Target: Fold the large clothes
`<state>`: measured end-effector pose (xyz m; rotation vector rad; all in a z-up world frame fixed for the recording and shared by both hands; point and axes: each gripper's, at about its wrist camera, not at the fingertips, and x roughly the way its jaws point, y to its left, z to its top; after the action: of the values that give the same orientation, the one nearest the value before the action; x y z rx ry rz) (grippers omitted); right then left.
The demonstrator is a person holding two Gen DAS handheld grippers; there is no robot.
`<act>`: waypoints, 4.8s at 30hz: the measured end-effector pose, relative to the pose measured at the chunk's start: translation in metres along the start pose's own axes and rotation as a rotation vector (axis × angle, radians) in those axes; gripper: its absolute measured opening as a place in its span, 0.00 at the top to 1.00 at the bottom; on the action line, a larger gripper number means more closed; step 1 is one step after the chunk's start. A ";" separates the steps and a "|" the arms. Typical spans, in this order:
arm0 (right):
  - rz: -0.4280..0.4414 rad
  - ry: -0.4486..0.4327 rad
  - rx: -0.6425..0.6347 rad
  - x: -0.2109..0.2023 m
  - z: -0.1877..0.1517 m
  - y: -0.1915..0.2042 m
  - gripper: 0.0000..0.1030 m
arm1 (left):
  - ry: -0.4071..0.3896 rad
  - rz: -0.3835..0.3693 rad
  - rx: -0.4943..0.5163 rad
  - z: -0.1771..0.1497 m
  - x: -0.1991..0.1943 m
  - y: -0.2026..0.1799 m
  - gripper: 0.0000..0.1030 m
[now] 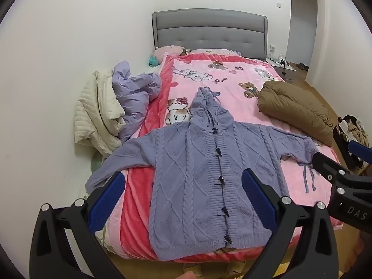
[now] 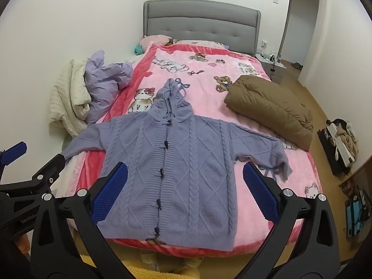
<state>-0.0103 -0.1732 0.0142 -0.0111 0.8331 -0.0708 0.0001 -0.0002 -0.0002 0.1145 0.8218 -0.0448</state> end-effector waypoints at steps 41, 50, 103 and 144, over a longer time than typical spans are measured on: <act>-0.004 0.001 0.005 0.000 0.002 -0.004 0.08 | 0.003 -0.002 0.006 0.002 0.002 0.001 0.04; -0.009 0.002 0.005 -0.002 0.004 -0.005 0.08 | -0.001 0.004 0.026 0.003 0.002 -0.008 0.04; 0.272 -0.062 0.023 0.061 0.013 -0.027 0.08 | 0.023 -0.011 -0.241 -0.012 0.071 0.016 0.04; 0.216 0.387 -0.293 0.264 0.034 0.254 0.08 | 0.028 0.073 -1.503 -0.196 0.425 0.432 0.89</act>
<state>0.2067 0.0614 -0.1675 -0.1875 1.2206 0.2602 0.1833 0.4542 -0.4074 -1.2698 0.7031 0.6404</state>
